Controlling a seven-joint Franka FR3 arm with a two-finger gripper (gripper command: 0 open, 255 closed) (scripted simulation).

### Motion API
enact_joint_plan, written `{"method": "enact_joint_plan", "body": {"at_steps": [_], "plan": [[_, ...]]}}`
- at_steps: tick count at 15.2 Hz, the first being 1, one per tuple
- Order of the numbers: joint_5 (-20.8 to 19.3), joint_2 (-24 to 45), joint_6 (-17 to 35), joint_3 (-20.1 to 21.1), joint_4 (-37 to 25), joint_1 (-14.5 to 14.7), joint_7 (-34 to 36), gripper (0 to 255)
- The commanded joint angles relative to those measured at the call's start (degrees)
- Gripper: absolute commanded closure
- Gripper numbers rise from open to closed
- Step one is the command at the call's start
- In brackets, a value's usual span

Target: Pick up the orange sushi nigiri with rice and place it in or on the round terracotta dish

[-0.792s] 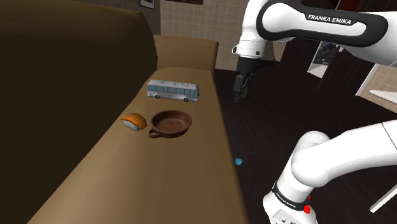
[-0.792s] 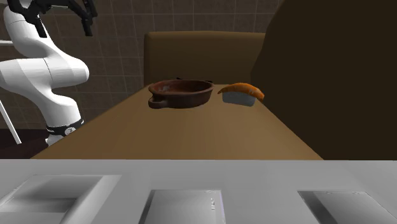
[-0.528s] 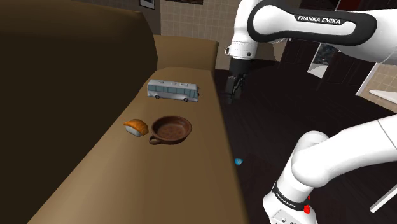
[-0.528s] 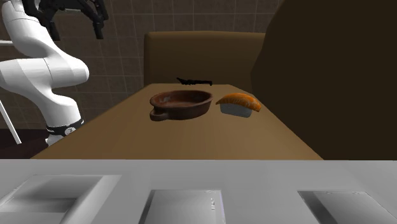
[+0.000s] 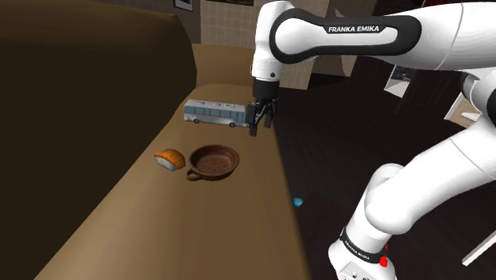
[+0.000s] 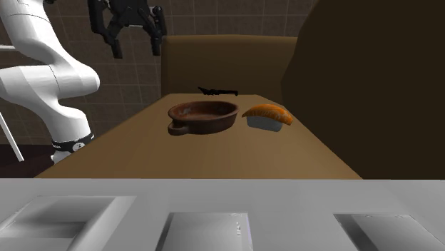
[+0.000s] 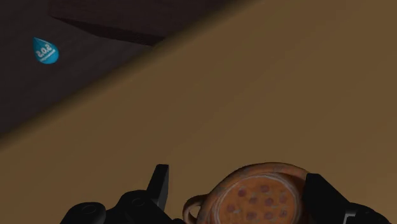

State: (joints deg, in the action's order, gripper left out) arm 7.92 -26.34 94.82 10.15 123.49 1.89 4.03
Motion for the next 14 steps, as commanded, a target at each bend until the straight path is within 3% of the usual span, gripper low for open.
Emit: {"method": "enact_joint_plan", "body": {"at_steps": [1, 7, 14], "plan": [[-0.2, 4.3, 1.6, 1.7, -3.0, 0.1, 2.2, 0], [-2.7, 16.5, 5.4, 6.2, -12.1, 0.9, 9.3, 0], [-8.8, 32.5, 6.4, 9.7, -26.9, 3.3, 17.9, 0]]}}
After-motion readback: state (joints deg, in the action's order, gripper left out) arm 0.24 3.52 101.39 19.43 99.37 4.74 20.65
